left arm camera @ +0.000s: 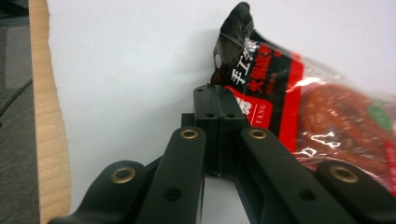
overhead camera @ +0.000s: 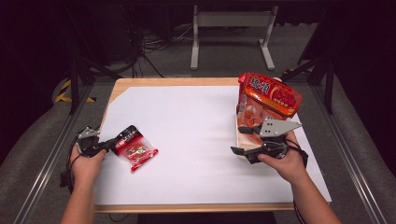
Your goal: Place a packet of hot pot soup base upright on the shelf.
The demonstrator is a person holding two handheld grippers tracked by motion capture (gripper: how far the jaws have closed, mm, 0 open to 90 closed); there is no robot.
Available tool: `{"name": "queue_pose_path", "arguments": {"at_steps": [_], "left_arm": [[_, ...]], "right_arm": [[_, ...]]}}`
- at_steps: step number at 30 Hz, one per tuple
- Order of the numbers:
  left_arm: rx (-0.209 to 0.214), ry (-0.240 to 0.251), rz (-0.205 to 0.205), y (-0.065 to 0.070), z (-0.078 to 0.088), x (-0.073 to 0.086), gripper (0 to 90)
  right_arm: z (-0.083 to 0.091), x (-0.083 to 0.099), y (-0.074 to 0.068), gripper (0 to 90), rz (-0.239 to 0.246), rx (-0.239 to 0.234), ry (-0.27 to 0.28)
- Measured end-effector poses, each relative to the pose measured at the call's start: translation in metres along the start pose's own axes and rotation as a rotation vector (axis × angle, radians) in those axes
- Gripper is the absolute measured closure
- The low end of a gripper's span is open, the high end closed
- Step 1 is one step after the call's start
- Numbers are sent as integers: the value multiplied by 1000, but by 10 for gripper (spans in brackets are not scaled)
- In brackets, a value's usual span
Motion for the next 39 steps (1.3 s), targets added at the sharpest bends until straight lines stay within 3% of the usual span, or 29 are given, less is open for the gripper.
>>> {"name": "queue_pose_path", "arguments": {"at_steps": [8,18,27,37,39], "left_arm": [[84,85,2,17,20,-17,900],[149,149,-96,57,44,-46,900],[225,151,-246,109,52,-71,900],[294,147,-301,138,52,-88,900],[317,141,-333,149,51,-93,900]], "right_arm": [[1,-1,1,292,-6,5,2],[12,-3,9,339,-22,21,21],[30,-7,21,372,-40,54,52],[52,-2,35,383,-77,91,77],[59,-2,39,389,-86,104,83]]}}
Point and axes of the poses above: each handheld gripper's, and its own axes: z roughly backward along the jaws, x roughly out of its underside, y roughly to its right, the point moved 9 cm from there along -z, roughly forward along the jaws, and after that the axes turned 8 degrees about x, right-handed, at the moved point
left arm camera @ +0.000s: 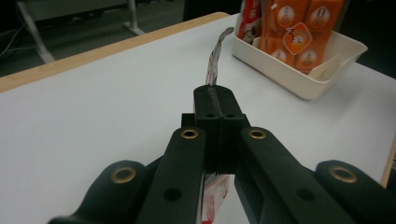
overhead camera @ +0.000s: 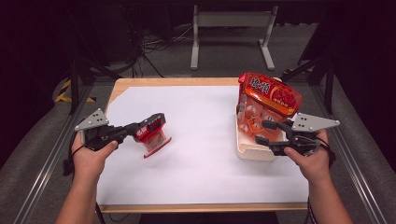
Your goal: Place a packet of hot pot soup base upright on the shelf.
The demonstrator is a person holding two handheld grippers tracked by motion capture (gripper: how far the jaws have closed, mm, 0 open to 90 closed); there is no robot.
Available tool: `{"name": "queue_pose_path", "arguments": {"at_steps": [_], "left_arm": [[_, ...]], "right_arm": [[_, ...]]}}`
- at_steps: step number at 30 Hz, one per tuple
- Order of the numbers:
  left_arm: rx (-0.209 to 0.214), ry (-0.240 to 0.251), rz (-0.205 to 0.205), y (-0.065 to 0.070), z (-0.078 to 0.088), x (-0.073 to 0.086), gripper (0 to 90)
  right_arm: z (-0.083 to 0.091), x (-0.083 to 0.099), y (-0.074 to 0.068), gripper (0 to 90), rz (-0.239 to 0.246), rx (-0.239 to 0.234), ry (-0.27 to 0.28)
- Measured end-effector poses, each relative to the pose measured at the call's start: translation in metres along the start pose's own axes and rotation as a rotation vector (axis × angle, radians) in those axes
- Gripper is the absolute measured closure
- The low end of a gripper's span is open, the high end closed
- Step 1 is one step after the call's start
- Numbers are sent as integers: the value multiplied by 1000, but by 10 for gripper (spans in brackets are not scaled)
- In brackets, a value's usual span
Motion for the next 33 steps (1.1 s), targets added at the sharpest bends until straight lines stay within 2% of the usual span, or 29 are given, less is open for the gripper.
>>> {"name": "queue_pose_path", "arguments": {"at_steps": [11,16,18,24,33], "left_arm": [[53,-14,-38,15,-18,-23,900],[103,-22,-54,25,-29,-34,900],[107,-22,-56,27,-31,-37,900],[152,-39,-97,42,-46,-52,900],[208,-46,-130,62,-65,-67,900]], "right_arm": [[22,3,19,384,-38,60,17],[29,8,27,359,-64,98,16],[31,8,29,356,-71,104,17],[40,12,40,353,-87,144,19],[49,18,51,343,-96,186,13]]}}
Point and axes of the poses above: each handheld gripper's, and its own axes: z roughly backward along the jaws, x roughly out of its underside, y roughly to its right, the point moved 9 cm from there along -z, roughly forward along the jaws, and after that the axes turned 8 degrees about x, right-handed, at the moved point
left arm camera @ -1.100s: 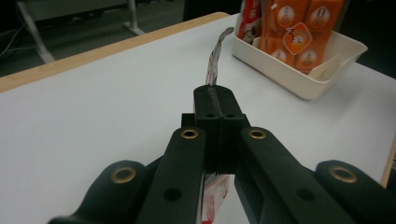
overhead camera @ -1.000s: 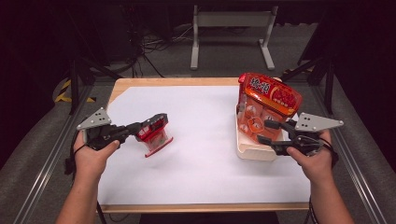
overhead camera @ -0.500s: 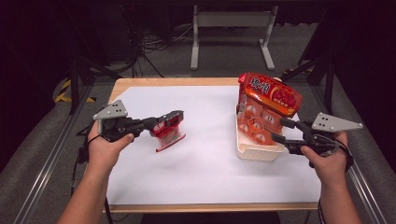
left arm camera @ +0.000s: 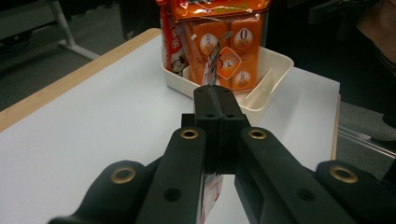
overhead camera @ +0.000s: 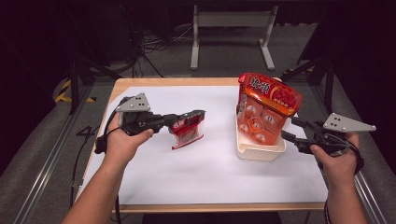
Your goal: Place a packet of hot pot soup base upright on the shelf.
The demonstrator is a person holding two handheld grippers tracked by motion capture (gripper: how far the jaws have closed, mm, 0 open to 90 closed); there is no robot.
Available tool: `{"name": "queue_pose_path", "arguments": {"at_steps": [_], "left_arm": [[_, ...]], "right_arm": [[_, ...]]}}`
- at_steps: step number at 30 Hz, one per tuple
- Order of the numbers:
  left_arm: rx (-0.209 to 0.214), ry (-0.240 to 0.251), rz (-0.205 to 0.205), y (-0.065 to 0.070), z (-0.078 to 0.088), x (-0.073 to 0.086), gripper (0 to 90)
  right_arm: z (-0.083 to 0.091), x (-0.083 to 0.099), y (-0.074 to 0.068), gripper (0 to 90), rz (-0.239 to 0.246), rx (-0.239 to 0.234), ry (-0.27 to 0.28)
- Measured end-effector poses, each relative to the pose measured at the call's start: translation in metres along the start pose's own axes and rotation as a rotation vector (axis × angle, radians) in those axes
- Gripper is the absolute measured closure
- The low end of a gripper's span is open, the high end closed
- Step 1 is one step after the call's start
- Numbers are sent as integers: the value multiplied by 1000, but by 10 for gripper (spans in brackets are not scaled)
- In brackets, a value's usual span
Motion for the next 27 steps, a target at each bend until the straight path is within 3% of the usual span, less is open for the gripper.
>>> {"name": "queue_pose_path", "arguments": {"at_steps": [9,18,21,27], "left_arm": [[49,-24,-50,10,-25,-16,900],[92,-19,-91,19,-45,-31,900],[136,-14,-105,24,-54,-39,900],[159,-17,-117,28,-67,-47,900]], "right_arm": [[2,5,7,343,-13,14,-9],[6,6,11,346,-19,21,-5],[7,5,12,346,-18,22,-1],[10,3,13,345,-15,27,7]]}}
Point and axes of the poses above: each handheld gripper's, and its own axes: z roughly backward along the jaws, x roughly out of its underside, y roughly to its right, the point moved 9 cm from there along -z, roughly forward along the jaws, and after that the axes turned 8 degrees about x, right-handed, at the moved point
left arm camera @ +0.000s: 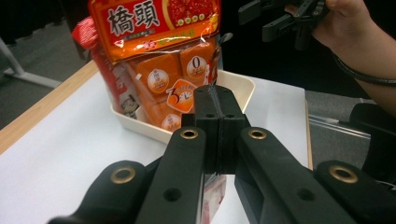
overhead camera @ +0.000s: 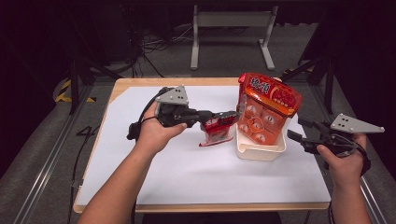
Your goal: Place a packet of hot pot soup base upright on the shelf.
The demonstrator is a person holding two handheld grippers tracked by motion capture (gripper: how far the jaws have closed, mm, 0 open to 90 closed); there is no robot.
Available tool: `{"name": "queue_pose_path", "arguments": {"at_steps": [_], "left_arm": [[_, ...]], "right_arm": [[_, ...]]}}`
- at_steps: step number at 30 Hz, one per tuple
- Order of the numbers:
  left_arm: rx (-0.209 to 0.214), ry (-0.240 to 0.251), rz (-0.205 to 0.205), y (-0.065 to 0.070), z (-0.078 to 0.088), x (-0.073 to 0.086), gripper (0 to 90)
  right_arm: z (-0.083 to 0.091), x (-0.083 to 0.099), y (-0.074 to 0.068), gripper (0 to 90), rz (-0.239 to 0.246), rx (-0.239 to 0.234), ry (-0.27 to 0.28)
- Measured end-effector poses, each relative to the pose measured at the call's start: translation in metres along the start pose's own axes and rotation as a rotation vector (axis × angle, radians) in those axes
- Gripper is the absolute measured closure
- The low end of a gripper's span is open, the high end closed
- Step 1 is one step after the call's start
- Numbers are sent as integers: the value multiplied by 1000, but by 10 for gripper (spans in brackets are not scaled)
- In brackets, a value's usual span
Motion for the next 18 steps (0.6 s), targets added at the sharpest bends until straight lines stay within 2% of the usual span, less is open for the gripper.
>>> {"name": "queue_pose_path", "arguments": {"at_steps": [2,18], "left_arm": [[14,7,-3,1,-9,-5,900],[73,18,-40,2,-40,-21,900]], "right_arm": [[2,-1,0,346,0,-4,8],[10,-3,2,346,1,7,21]]}}
Point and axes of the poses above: each handheld gripper's, and its own axes: z roughly backward along the jaws, x roughly out of its underside, y roughly to its right, the point moved 9 cm from there along -z, roughly forward along the jaws, and after that the axes turned 8 degrees about x, right-handed, at the moved point
